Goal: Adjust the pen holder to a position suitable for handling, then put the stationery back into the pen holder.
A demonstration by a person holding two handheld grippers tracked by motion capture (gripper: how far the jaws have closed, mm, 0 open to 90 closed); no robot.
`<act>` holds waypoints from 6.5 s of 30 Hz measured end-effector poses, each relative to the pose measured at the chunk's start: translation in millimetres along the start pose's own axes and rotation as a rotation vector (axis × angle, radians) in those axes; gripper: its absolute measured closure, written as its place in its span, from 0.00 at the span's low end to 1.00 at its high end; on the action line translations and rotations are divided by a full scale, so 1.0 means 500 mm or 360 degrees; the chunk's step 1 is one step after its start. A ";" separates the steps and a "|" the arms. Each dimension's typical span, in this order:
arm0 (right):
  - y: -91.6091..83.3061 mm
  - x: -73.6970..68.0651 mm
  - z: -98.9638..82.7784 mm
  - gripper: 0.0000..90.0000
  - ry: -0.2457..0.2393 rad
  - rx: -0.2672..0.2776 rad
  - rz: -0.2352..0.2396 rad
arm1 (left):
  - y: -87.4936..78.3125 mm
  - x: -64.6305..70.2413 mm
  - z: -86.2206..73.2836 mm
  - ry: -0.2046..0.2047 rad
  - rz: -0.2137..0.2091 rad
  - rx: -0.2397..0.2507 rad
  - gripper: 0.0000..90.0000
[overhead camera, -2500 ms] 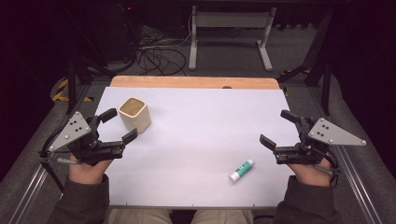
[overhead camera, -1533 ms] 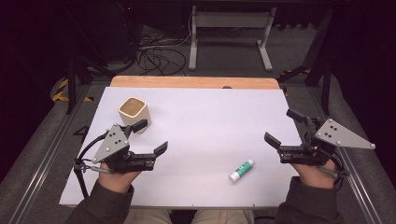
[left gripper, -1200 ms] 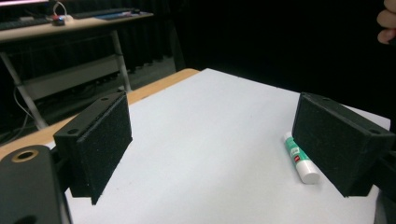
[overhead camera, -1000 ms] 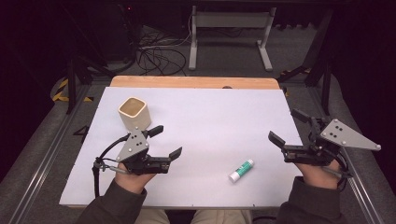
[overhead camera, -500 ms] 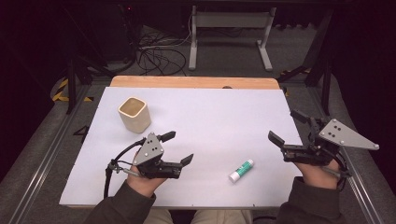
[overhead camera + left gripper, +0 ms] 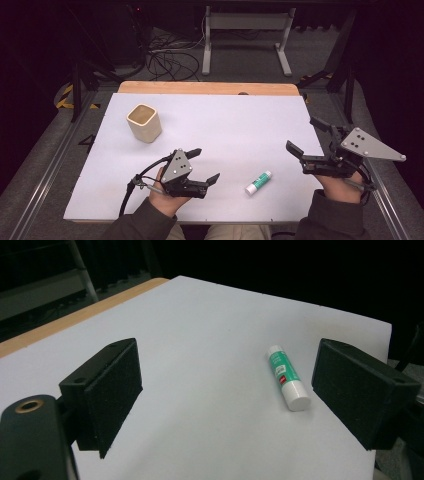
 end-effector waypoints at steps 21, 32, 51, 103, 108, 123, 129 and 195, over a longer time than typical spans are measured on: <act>-0.013 0.005 0.004 0.06 0.0021 0.0036 -0.0003 | 0.072 0.055 -0.026 -0.0006 -0.0070 -0.0076 0.15; -0.023 0.012 0.005 0.06 0.0000 0.0030 -0.0050 | 0.119 0.089 -0.046 -0.0050 -0.0033 -0.0100 0.16; -0.030 0.015 0.011 0.06 -0.0023 0.0041 -0.0071 | 0.185 0.132 -0.082 -0.0101 -0.0017 -0.0289 0.17; -0.041 0.014 0.021 0.07 -0.0019 0.0078 -0.0084 | 0.270 0.159 -0.112 -0.0071 0.0038 -0.0663 0.55; -0.042 0.015 0.022 0.07 -0.0021 0.0081 -0.0085 | 0.268 0.159 -0.111 -0.0061 -0.0005 -0.0651 0.72; -0.040 0.018 0.018 0.07 -0.0011 0.0072 -0.0086 | 0.230 0.118 -0.076 -0.0062 0.0018 -0.0465 0.72; -0.038 0.017 0.018 0.07 -0.0014 0.0072 -0.0083 | 0.206 0.097 -0.051 -0.0086 0.0041 -0.0367 0.72; 0.018 -0.008 -0.005 0.07 0.0012 0.0017 0.0008 | 0.060 -0.062 0.055 -0.0152 0.0148 -0.0012 0.72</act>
Point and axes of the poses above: each handheld gripper's, and its own axes: y roughly forward along the jaws, z roughly out of its top, x roughly to its right, the point moved 1 cm from there along y, roughly forward along the jaws, and after that the axes turned 9 degrees about x, right-handed, at the moved point
